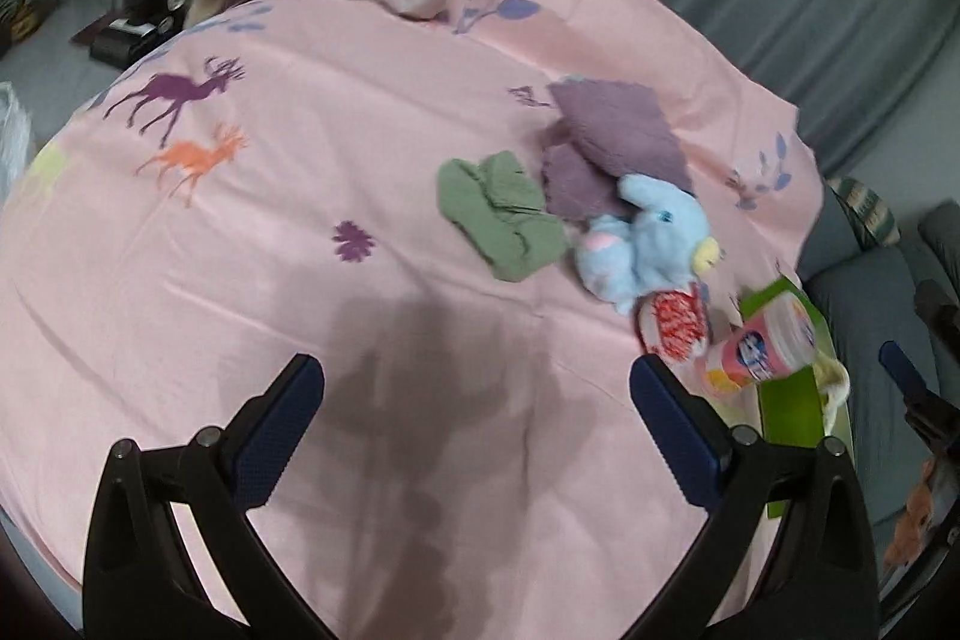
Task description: Organize soft objects
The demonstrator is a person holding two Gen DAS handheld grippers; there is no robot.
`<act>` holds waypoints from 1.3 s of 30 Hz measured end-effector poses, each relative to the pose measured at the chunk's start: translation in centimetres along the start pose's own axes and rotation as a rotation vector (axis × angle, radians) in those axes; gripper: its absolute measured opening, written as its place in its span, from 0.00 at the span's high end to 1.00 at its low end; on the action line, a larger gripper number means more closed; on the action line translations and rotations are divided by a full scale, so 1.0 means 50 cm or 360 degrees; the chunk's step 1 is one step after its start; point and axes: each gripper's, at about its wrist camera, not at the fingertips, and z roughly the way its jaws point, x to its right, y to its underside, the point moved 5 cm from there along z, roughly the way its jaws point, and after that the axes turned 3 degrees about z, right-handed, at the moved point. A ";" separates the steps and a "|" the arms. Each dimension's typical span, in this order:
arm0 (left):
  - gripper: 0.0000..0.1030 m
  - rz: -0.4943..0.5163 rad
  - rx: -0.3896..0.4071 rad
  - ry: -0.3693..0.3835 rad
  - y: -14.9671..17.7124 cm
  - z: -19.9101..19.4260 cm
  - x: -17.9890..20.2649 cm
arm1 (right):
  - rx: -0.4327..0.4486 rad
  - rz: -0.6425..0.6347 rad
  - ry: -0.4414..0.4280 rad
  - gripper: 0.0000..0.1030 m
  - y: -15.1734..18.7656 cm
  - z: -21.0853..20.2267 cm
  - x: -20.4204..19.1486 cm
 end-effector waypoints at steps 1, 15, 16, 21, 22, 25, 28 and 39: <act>0.01 -0.0005 -0.0006 -0.0020 -0.001 0.002 -0.005 | -0.0028 -0.0053 0.0020 0.05 -0.003 0.020 -0.023; 0.01 -0.0267 -0.0045 0.0034 -0.039 0.000 -0.083 | -0.0293 -0.0226 0.0266 0.11 -0.089 0.324 -0.144; 0.01 -0.0274 -0.0051 0.0044 -0.041 0.001 -0.084 | -0.0306 -0.0229 0.0297 0.15 -0.090 0.347 -0.145; 0.01 -0.0283 -0.0072 0.0064 -0.047 0.006 -0.088 | -0.0391 -0.0281 0.0405 0.47 -0.079 0.413 -0.133; 0.01 -0.0281 -0.0075 0.0070 -0.047 0.007 -0.087 | -0.0394 -0.0294 0.0403 0.73 -0.078 0.415 -0.132; 0.01 -0.0273 -0.0083 0.0083 -0.049 0.010 -0.086 | -0.0345 -0.0210 0.0295 0.88 -0.087 0.394 -0.127; 0.01 -0.0264 -0.0087 0.0076 -0.048 0.011 -0.085 | -0.0231 -0.0206 0.0183 0.89 -0.112 0.332 -0.139; 0.01 -0.0239 -0.0055 0.0025 -0.043 0.000 -0.084 | -0.0044 -0.0451 -0.0089 0.89 -0.101 0.021 -0.195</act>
